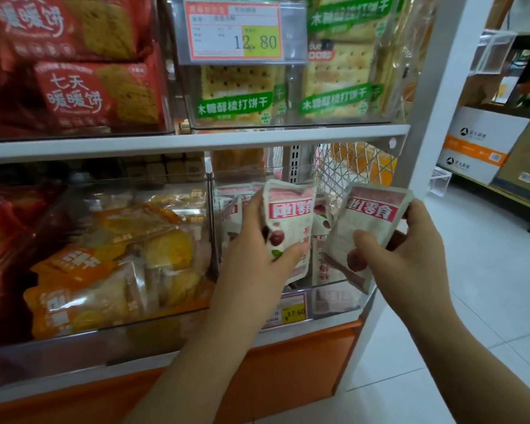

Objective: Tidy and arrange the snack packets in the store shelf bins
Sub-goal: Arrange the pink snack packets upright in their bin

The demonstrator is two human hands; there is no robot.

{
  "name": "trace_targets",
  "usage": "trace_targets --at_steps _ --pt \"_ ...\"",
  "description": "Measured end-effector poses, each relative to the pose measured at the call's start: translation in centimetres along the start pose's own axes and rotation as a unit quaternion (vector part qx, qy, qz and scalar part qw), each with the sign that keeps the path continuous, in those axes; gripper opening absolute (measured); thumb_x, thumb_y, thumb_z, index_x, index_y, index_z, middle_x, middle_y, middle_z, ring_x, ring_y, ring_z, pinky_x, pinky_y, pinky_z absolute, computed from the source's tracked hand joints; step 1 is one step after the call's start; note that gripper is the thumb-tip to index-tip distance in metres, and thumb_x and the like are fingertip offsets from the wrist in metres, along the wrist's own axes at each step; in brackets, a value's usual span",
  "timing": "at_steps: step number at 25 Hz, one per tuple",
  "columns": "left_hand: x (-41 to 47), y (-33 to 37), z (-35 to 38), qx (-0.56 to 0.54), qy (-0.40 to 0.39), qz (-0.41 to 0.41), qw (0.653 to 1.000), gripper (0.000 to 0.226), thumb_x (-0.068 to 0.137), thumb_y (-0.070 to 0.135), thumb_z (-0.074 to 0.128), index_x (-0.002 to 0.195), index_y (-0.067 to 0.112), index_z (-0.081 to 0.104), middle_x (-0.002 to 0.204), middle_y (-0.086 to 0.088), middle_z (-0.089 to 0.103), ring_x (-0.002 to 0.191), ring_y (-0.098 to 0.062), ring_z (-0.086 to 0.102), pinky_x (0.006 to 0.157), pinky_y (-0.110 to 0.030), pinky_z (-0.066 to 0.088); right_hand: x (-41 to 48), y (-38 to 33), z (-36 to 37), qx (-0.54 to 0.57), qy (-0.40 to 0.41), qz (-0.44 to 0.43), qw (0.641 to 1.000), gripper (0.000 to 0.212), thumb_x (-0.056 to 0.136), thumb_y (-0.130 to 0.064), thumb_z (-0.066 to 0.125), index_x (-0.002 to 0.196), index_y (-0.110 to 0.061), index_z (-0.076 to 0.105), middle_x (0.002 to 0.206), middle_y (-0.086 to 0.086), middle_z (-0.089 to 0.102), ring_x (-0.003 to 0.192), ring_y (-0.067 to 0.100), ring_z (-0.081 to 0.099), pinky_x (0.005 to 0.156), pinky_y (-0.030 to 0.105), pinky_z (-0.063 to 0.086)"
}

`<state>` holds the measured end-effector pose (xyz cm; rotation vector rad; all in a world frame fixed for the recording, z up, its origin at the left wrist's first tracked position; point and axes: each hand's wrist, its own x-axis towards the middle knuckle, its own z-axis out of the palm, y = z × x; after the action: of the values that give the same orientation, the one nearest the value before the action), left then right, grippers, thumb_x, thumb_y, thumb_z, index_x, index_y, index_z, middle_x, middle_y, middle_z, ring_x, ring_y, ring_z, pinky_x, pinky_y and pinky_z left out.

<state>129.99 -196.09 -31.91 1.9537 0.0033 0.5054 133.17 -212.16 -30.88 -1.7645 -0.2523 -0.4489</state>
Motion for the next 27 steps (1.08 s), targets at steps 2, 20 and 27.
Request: trace_targets --at_steps 2,20,27 --pt "1.0 0.1 2.2 0.013 -0.032 0.011 0.999 0.069 0.08 0.027 0.071 0.136 0.037 0.033 0.113 0.026 0.056 0.094 0.011 0.053 0.079 -0.014 0.047 -0.3 1.0 -0.4 0.009 0.0 0.004 1.0 0.041 0.08 -0.004 0.062 0.108 -0.027 0.043 0.093 -0.015 0.06 0.082 0.006 0.066 0.06 0.015 0.056" --pt "3.7 -0.9 5.3 -0.092 -0.258 -0.028 0.961 0.051 0.084 0.049 0.045 0.133 0.048 0.034 0.128 0.035 0.048 0.12 0.014 0.043 0.099 -0.014 0.039 3.1 4.2 -3.3 -0.211 -0.199 -0.09 0.953 0.096 0.077 -0.003 0.07 0.145 -0.04 0.013 0.152 -0.018 0.008 0.077 -0.002 0.059 0.066 0.008 0.048" --pt "2.8 0.0 3.5 -0.016 -0.276 0.033 0.96 0.045 0.075 0.045 0.056 0.11 0.065 0.037 0.12 0.034 0.043 0.11 0.021 0.042 0.088 -0.004 0.04 4.0 3.4 -4.5 -0.424 -0.114 -0.285 0.852 0.062 0.057 -0.064 0.066 0.103 -0.022 0.06 0.101 -0.007 0.062 0.089 0.016 0.046 0.071 0.03 0.041"
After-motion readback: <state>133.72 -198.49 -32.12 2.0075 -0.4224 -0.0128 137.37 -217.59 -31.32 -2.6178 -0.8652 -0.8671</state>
